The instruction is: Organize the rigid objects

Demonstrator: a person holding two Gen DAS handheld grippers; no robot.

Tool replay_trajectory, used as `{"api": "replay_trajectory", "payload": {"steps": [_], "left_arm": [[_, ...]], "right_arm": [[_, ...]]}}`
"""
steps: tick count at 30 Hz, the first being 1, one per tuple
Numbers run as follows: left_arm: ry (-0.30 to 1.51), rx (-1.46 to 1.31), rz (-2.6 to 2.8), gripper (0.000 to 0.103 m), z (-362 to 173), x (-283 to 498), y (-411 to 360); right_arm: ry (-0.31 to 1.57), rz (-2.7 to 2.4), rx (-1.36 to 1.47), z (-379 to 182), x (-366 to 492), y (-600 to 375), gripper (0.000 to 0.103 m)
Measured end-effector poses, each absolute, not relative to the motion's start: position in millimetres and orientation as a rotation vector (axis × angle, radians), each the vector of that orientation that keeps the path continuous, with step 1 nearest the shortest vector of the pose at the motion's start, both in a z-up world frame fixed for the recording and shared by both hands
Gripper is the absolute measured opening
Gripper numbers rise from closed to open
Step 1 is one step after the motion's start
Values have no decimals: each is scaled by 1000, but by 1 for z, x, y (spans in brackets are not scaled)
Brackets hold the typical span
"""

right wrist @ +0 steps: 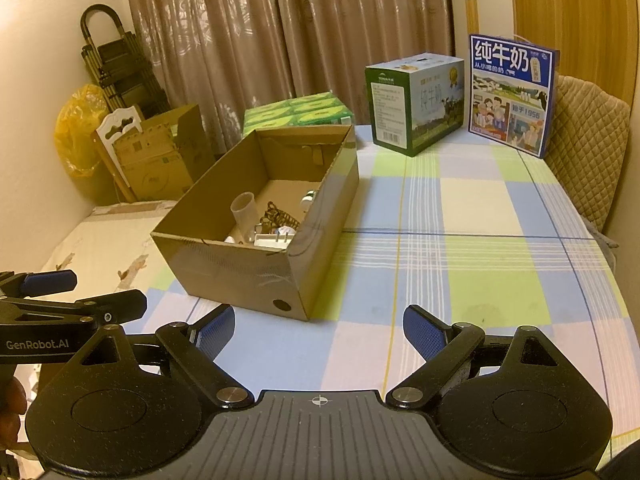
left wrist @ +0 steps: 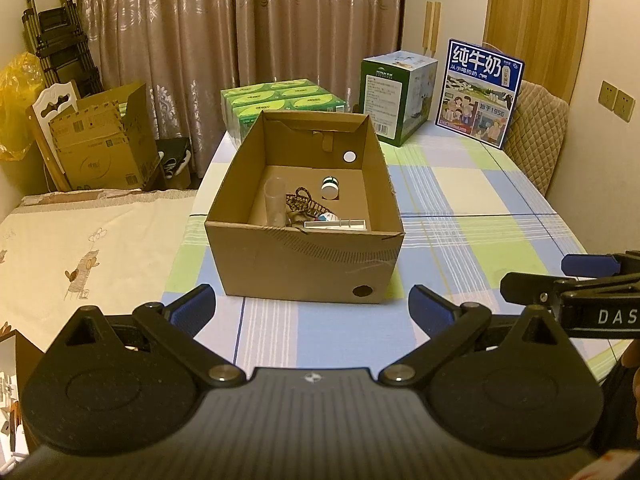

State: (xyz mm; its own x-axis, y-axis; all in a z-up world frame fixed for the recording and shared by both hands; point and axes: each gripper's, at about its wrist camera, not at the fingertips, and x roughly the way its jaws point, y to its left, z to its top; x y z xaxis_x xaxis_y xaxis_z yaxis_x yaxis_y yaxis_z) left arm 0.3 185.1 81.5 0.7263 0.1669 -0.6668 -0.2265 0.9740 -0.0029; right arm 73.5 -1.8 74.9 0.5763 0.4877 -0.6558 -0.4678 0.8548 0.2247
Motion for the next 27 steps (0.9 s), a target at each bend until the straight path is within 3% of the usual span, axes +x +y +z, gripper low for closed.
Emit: {"api": "replay_trajectory", "payload": {"steps": [27], "left_arm": [[726,-83,213,101,82,2,182]], "right_arm": [[783,558,32,72,72,-3,89]]}}
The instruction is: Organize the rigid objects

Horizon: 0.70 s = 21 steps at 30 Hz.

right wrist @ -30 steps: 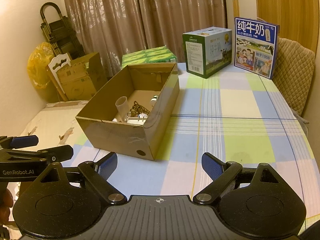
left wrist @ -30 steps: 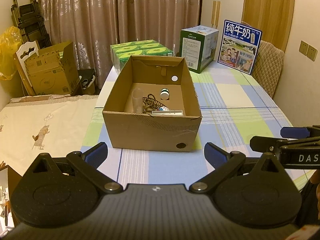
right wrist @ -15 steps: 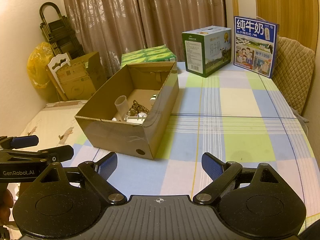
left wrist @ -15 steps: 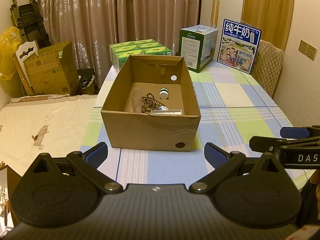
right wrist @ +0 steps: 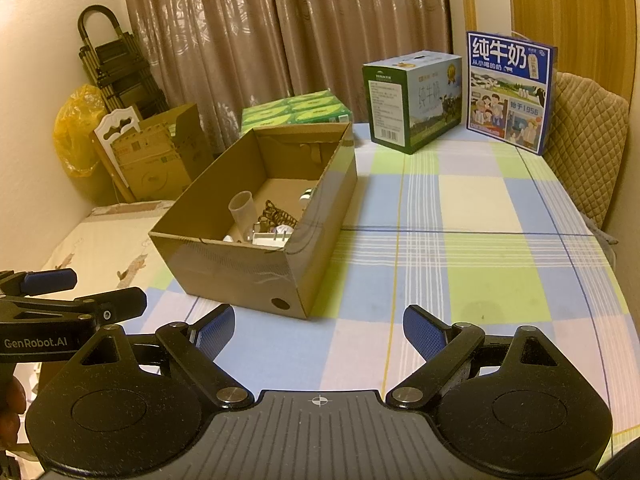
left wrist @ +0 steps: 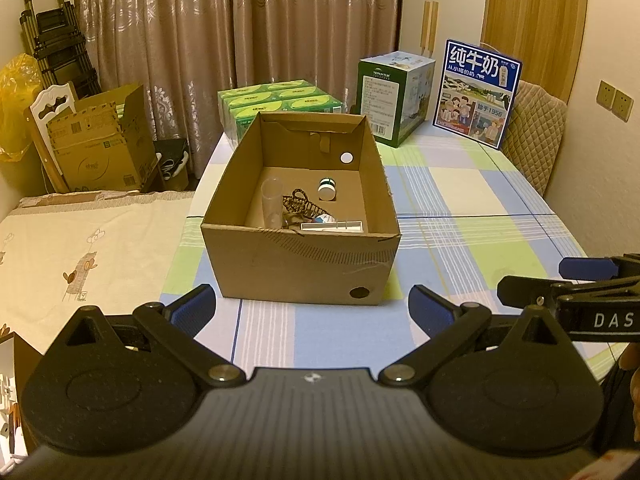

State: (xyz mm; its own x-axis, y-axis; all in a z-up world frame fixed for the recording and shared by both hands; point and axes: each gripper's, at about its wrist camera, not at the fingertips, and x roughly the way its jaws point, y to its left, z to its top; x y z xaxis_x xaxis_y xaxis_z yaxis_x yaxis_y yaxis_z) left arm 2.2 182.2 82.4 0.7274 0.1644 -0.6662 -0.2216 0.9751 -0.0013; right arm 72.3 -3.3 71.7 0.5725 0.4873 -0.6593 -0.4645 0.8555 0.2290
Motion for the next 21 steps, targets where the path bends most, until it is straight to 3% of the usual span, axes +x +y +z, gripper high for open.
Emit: {"api": "replay_trajectory", "payload": {"steps": [21], "left_arm": [[733,-88,201,101,81,5,184]], "right_arm": [[783,552,33,73,72,-6,89]]}}
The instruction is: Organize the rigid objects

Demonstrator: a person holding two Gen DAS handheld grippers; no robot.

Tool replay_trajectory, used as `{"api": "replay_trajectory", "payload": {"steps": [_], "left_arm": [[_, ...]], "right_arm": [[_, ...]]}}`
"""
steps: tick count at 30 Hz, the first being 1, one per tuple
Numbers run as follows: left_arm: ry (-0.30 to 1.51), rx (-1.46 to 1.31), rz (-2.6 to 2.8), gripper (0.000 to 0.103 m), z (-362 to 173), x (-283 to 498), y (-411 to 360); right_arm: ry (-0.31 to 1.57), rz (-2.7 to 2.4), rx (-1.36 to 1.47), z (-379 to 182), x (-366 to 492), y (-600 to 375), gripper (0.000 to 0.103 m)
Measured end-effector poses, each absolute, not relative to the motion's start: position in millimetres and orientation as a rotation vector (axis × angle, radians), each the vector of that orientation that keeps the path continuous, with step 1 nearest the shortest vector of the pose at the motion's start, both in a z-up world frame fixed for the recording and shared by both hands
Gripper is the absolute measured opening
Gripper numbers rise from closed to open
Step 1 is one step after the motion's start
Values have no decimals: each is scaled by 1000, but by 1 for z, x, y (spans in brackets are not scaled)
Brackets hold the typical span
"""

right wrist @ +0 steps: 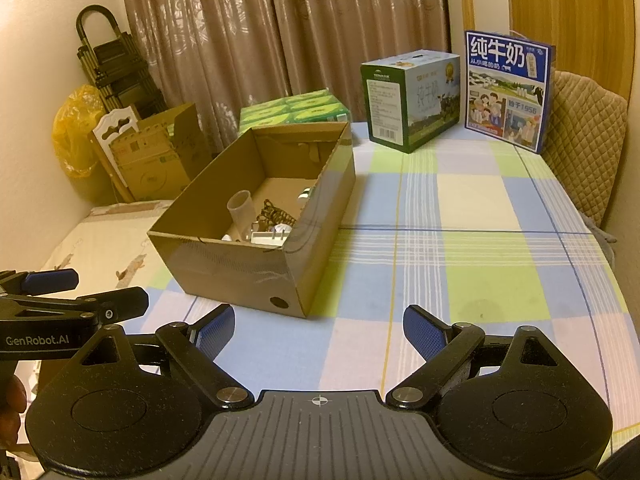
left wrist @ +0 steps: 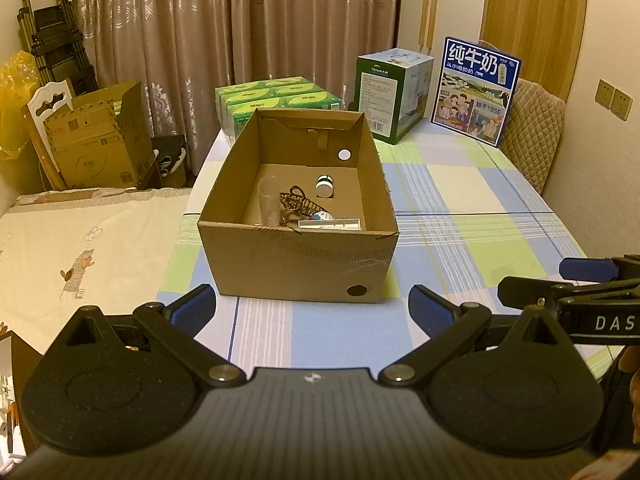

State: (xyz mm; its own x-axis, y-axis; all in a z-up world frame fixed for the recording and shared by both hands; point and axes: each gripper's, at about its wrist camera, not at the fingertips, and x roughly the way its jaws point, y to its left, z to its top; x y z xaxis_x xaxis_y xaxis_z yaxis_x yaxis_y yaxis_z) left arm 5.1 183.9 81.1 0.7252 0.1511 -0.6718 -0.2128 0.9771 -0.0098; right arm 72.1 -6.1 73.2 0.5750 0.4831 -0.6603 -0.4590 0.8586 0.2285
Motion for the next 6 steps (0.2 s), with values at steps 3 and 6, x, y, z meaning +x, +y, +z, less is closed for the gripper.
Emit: {"api": "replay_trajectory", "payload": {"steps": [3,6], "left_arm": [[718,-96,194,101,82,3,185],[707,-111,184,101,83,1,186]], "right_arm": [[782,544,32,74,72,-7,89],[775,536,32,77,70,-8,89]]}}
